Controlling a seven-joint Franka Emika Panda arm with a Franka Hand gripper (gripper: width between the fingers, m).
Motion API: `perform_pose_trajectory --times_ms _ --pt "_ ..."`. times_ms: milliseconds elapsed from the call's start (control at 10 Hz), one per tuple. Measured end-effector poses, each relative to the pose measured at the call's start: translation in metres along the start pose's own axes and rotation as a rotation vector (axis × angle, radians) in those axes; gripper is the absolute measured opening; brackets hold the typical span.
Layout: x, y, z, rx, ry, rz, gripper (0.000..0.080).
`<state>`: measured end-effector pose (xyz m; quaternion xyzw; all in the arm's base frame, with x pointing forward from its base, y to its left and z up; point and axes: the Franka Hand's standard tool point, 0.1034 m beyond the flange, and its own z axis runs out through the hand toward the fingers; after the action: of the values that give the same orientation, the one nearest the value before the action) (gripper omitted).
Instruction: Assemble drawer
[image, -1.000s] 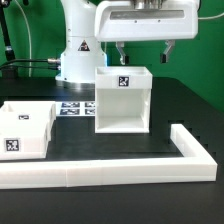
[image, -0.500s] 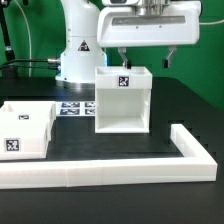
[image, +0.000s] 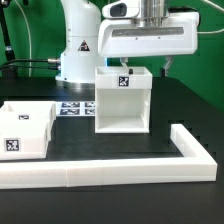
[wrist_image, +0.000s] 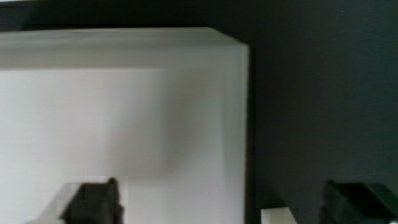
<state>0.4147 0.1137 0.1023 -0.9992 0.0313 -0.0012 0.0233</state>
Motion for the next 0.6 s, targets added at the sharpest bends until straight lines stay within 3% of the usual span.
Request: perform_pose_trajectory --times_ms 100,200,400,600 --pt "-0.0001 0.0 0.0001 0.0 0.0 -0.001 0.0404" --pt "-0.0001 0.0 0.0002 0.0 0.0 -0.001 0.0404" --pt "-0.0002 0.0 0.0003 0.0 -0.001 -0.002 0.0057" --pt "-0.0001 0.0 0.0002 0.0 0.0 -0.002 0.0036"
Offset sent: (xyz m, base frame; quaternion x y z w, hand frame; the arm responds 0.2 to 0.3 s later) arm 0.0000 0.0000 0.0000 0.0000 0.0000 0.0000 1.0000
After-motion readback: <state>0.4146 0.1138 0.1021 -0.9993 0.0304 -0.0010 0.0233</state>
